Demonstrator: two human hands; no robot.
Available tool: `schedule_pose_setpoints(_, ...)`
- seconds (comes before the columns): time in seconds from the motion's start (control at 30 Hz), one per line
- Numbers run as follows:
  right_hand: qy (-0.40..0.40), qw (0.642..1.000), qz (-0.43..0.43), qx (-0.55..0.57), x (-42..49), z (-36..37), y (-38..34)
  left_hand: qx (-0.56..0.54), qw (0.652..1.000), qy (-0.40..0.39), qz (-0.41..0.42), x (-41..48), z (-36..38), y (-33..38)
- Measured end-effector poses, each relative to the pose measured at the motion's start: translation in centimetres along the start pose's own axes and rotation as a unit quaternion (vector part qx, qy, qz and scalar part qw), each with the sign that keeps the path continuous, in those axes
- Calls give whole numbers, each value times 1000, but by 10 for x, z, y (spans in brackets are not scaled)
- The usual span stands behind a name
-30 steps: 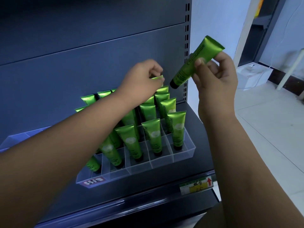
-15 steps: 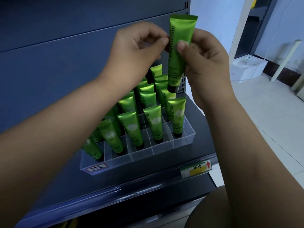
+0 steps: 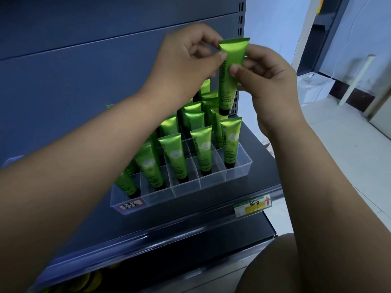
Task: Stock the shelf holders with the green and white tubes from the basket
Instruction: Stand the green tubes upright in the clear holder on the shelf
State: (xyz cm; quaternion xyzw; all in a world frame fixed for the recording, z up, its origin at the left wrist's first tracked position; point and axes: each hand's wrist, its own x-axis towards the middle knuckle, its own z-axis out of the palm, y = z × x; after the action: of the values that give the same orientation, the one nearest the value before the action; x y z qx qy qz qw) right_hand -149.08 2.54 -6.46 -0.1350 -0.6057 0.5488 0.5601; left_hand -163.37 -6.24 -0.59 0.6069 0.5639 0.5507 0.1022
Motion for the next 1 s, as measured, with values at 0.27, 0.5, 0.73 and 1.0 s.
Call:
schedule_pose_setpoints(0.27, 1, 999, -9, -41, -5, -6, 0, -12, 999, 13, -30, -10, 6, -5)
schedule_pose_setpoints(0.5, -1, 999, 8, -52, -7, -11, 5, 7, 999, 1, -46, -12, 12, -6)
schedule_pose_setpoints(0.73, 24, 994, -58, -93, -8, -12, -8, -1, 1000, 20, -5, -13, 14, 2)
schedule_pose_setpoints(1.0, 6, 987, -126, -102, -15, -26, -35, 0, 997, 9, 78, -20, 19, 25)
